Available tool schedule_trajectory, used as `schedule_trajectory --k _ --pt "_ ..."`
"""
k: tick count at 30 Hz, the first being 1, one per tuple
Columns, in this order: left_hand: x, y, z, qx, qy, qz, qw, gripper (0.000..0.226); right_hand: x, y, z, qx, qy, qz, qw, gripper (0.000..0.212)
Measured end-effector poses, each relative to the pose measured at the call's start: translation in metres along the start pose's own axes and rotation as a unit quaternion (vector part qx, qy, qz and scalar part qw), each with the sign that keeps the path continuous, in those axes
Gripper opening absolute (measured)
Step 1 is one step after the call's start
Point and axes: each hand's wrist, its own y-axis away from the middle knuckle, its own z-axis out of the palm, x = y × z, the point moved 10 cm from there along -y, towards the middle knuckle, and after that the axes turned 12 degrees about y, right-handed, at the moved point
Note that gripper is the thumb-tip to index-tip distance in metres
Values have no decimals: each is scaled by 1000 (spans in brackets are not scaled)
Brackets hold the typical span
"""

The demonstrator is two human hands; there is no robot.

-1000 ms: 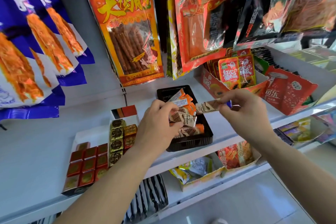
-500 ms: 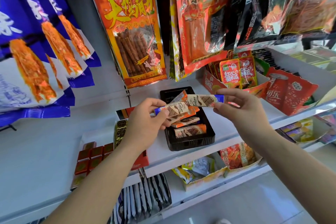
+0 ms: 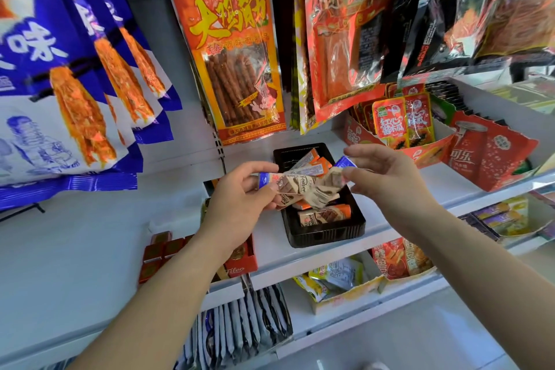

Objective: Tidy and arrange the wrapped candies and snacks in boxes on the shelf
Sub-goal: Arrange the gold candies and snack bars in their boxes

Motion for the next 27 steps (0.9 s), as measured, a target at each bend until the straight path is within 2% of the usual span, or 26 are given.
schedule_trajectory --k 6,9,15,20,24,27 --pt "-5 0 -4 9 -6 -21 1000 18 -14 0 14 -30 15 -22 999 16" --pt "-8 0 -7 21 35 -46 998 16 -21 0 20 -57 26 -34 997 17" --pt "-2 4 17 -81 46 -37 995 21 -27 1 46 -98 62 -60 991 20" --pt "-2 4 31 -129 33 -20 991 38 -23 -1 52 -89 60 -57 993 27" --pt "-3 3 27 -107 48 -25 993 27 -17 -3 49 -61 128 -62 988 26" --pt "-2 1 20 -65 70 -25 995 21 -13 2 55 -105 132 -57 984 20"
